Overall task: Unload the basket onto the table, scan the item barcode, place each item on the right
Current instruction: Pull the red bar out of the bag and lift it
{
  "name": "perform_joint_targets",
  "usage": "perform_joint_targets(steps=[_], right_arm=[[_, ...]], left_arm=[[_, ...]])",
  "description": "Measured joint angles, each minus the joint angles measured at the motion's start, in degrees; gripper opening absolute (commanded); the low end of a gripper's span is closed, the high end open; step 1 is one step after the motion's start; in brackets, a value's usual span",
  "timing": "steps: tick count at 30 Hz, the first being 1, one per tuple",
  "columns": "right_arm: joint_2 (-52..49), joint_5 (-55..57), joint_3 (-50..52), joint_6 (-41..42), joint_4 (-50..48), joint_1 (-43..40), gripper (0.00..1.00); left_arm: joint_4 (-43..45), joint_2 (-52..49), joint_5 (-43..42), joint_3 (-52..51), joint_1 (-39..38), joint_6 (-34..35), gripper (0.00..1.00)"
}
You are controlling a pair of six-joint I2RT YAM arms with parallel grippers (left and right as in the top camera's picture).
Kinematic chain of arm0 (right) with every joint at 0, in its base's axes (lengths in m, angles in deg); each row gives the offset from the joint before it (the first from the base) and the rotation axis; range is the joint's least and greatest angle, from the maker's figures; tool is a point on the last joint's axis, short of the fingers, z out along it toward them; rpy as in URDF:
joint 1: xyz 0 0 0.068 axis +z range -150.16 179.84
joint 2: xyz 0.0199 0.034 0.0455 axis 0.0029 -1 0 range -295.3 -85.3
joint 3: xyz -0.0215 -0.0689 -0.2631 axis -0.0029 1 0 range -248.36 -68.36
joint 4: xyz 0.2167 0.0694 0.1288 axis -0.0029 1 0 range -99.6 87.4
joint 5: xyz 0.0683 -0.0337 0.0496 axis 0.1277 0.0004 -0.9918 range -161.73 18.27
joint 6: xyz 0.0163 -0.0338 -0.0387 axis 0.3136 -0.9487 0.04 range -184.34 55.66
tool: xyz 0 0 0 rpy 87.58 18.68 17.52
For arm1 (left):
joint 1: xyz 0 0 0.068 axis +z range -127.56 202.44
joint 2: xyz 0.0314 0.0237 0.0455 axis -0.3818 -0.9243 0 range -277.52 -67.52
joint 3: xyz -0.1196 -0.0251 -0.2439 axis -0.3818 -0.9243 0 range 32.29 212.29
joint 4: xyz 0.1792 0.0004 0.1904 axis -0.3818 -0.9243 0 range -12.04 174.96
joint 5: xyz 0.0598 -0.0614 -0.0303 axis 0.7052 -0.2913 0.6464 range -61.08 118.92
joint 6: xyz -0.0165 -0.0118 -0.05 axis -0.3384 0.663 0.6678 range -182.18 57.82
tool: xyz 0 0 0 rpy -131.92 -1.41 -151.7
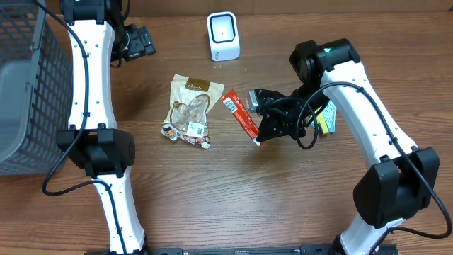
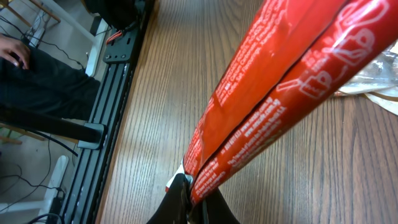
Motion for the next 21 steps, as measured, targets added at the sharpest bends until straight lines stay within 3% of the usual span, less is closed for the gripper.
perform_joint_targets(steps=[21], right_arm=[[0.00, 0.00, 0.00, 0.07, -2.38, 0.00, 0.04]], left_arm=[[0.00, 0.00, 0.02, 0.00, 0.00, 0.00, 1.00]])
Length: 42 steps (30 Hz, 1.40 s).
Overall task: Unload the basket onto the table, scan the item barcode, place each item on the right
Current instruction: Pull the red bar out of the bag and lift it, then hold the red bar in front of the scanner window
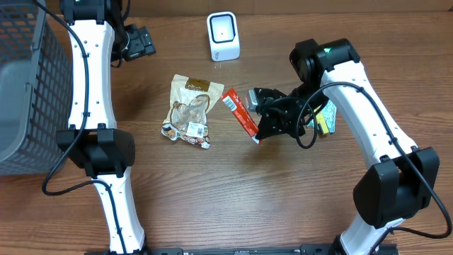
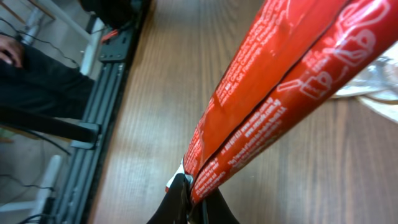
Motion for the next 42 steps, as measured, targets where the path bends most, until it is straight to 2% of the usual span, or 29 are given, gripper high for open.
perform_joint_targets(steps=[3, 6, 10, 12, 15, 20, 24, 28, 34, 37, 42], right_arm=[[0.00, 0.39, 0.00, 2.29, -5.09, 0.00, 0.04], [0.00, 2.67, 0.02, 9.46, -13.84, 0.00, 0.04], [0.00, 10.21, 0.09, 28.87, -29.81, 0.07, 0.03], [0.00, 14.75, 0.04, 37.00, -34.60, 0.07, 0.03], [0.00, 22.75, 0.04, 45.48, -39.17, 0.28, 0.03], [-0.02, 34.99, -1.29, 51.91, -41.99, 1.44, 0.03], [-0.02, 42.73, -5.20, 53.86, -47.95, 2.14, 0.03], [-0.02, 49.40, -6.82, 52.22, -56.94, 2.21, 0.03], [-1.68, 53.88, -6.95, 46.25, -64.59, 2.21, 0.04], [-4.76, 54.99, -7.15, 41.97, -68.41, 2.25, 0.09], [-11.87, 59.14, -7.15, 33.86, -75.47, 3.06, 0.10]], left_arm=[[0.00, 0.00, 0.00, 0.00, 0.00, 0.00, 1.00], [0.00, 0.00, 0.00, 0.00, 0.00, 0.00, 1.00], [0.02, 0.00, -0.02, 0.00, 0.00, 0.02, 1.00], [0.04, 0.00, 0.00, 0.00, 0.00, 0.00, 1.00], [0.07, 0.00, 0.00, 0.00, 0.00, 0.00, 1.00], [0.13, 0.00, 0.00, 0.00, 0.00, 0.00, 1.00], [0.13, 0.00, 0.00, 0.00, 0.00, 0.00, 1.00], [0.13, 0.00, -0.02, 0.00, 0.00, 0.00, 1.00], [0.13, 0.00, 0.00, 0.00, 0.00, 0.00, 1.00], [0.15, 0.00, 0.00, 0.00, 0.00, 0.00, 1.00], [0.13, 0.00, -0.02, 0.00, 0.00, 0.00, 1.00]])
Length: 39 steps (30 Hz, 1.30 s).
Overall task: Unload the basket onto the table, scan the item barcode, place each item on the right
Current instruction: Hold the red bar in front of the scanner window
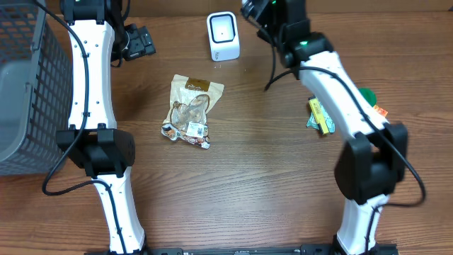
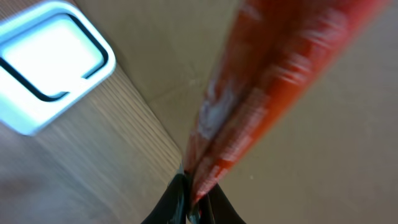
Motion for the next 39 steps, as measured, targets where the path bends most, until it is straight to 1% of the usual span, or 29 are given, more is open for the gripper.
perform_joint_targets(steps=[6, 16, 22, 31, 34, 39], right_arm=[[-7.93, 8.22, 0.02, -8.20, -10.82, 2.84, 0.10], [-16.76, 15.45, 0.02, -11.50, -22.67, 5.66, 0.09], [-18.95, 18.71, 0.02, -11.76, -22.69, 5.51, 0.09], [-19.02, 19.69, 0.02, -11.98, -22.56, 5.51, 0.10], [-19.47, 20.50, 0.02, -13.29, -22.60, 5.51, 0.12], [-22.71, 22.73, 0.02, -15.39, -24.24, 5.51, 0.13]], left_arm=[[0.00, 0.00, 0.00, 0.00, 0.00, 0.00, 1.00], [0.02, 0.00, 0.00, 0.00, 0.00, 0.00, 1.00], [0.02, 0.00, 0.02, 0.00, 0.00, 0.00, 1.00], [0.02, 0.00, 0.02, 0.00, 0.00, 0.00, 1.00], [0.02, 0.00, 0.02, 0.00, 0.00, 0.00, 1.00], [0.02, 0.00, 0.02, 0.00, 0.00, 0.00, 1.00]])
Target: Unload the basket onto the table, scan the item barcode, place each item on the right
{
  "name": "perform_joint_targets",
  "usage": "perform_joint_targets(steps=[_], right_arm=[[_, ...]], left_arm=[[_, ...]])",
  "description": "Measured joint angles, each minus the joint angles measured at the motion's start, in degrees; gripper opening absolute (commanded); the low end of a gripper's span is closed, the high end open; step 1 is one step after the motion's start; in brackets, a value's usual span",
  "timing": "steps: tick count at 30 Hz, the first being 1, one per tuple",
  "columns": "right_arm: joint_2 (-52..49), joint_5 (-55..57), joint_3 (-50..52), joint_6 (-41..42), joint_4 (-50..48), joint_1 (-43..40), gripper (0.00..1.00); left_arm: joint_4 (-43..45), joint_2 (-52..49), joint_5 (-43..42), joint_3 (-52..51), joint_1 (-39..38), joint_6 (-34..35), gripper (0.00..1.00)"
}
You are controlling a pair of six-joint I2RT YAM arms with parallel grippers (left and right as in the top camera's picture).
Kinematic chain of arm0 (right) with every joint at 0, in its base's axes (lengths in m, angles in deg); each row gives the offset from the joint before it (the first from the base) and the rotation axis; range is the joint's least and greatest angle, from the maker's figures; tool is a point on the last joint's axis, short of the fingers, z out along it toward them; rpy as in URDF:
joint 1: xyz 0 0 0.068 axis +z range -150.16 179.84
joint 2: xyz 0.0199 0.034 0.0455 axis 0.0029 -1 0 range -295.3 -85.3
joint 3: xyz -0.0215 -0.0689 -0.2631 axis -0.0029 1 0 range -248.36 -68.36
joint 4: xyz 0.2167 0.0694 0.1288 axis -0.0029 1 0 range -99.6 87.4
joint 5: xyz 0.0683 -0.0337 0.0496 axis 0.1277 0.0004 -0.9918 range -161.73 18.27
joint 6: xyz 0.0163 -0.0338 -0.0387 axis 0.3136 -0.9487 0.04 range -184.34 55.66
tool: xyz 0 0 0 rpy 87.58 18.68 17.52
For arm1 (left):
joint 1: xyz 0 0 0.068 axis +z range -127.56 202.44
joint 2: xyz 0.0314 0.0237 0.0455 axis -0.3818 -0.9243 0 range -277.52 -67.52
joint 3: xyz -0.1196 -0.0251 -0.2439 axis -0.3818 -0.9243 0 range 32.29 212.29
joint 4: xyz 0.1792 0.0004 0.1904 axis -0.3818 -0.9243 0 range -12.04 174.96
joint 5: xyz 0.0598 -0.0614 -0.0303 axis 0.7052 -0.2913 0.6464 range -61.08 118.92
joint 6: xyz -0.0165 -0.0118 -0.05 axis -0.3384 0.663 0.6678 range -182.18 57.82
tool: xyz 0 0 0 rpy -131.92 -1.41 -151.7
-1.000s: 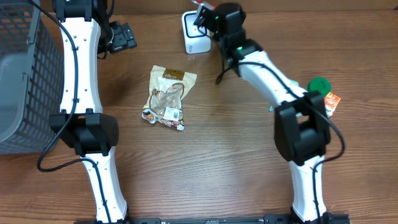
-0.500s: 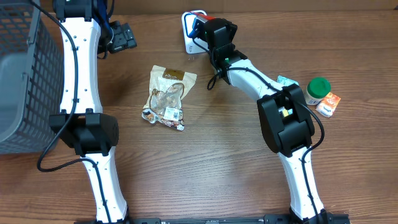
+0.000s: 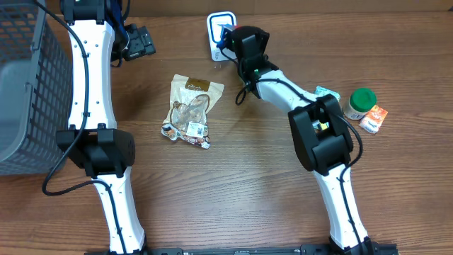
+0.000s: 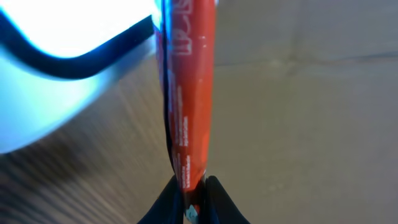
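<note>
My right gripper (image 3: 236,37) is at the back of the table, shut on a long red packet (image 4: 188,93). In the right wrist view the packet stands edge-on between the fingers (image 4: 210,198), and its upper part lies across the face of the white, black-rimmed scanner (image 4: 56,93). Overhead, a sliver of the red packet (image 3: 227,29) shows just in front of the scanner (image 3: 214,28). The barcode cannot be made out. My left gripper (image 3: 139,41) rests at the back left, away from all this, and its jaws are unclear.
A tan and clear snack bag (image 3: 190,110) lies left of centre. A green-lidded jar (image 3: 361,101), an orange box (image 3: 374,118) and a teal item (image 3: 323,91) sit at the right. A grey mesh basket (image 3: 21,85) fills the left edge. A cardboard wall (image 4: 311,124) stands behind the scanner.
My right gripper has moved left from the back right of the scanner to directly at its face. The red packet, which was slanting, now stands edge-on against the scanner window.
My right gripper first held the red packet over mid-table, just right of the snack bag, and stayed there a moment later. Then it was at the back edge, right of the scanner. Now it holds the packet against the scanner. The left arm has not moved.
</note>
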Motion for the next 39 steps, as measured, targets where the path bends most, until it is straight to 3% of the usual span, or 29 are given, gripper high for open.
perform_joint_targets(steps=[20, 29, 33, 39], right_arm=[[-2.08, 5.66, 0.00, -3.34, -7.82, 0.39, 0.09], [-1.90, 5.27, 0.00, 2.95, -7.56, 0.76, 0.05], [0.17, 3.58, 0.00, 7.67, -2.32, 0.76, 0.04], [9.94, -4.11, 0.04, 18.99, 16.94, 0.74, 0.05]], left_arm=[[0.00, 0.00, -0.02, 0.00, 0.00, 0.00, 1.00], [-0.02, 0.00, 0.00, 0.00, 0.00, 0.00, 1.00], [0.00, 0.00, 0.00, 0.00, 0.00, 0.00, 1.00], [0.00, 0.00, -0.02, 0.00, 0.00, 0.00, 1.00]])
